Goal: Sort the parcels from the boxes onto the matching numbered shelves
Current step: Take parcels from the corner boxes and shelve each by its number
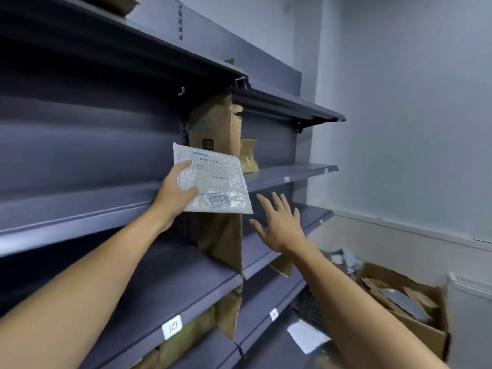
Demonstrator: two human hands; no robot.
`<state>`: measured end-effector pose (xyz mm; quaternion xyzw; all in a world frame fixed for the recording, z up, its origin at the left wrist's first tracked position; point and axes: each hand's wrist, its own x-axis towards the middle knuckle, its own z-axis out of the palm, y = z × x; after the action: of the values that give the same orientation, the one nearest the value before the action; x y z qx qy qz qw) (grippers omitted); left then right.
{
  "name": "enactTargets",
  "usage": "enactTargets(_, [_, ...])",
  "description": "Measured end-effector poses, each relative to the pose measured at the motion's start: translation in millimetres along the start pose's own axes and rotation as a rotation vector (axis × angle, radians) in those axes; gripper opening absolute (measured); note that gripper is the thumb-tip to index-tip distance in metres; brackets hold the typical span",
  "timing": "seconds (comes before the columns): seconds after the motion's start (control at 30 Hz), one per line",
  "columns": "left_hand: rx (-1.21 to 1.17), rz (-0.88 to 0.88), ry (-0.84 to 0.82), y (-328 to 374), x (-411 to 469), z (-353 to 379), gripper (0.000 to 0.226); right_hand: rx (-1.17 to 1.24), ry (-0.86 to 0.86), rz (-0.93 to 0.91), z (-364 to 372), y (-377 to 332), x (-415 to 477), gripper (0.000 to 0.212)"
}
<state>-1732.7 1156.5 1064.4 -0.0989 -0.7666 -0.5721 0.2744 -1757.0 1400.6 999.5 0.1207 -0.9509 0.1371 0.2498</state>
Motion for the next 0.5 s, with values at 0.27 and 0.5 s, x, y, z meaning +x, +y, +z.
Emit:
enactTargets(0.27, [0.070, -0.215, 0.243, -9.8, 63.6, -25.4, 0.068, 0.124, 0.077, -0.280, 30.1, -25.5, 103.4, 0.061])
enactTargets(0.5, [0.683, -0.394, 0.066, -23.6, 90.3, -11.9, 0.077, 0.249, 0.142, -0.455, 47.4, -23.8, 163.5, 0.055])
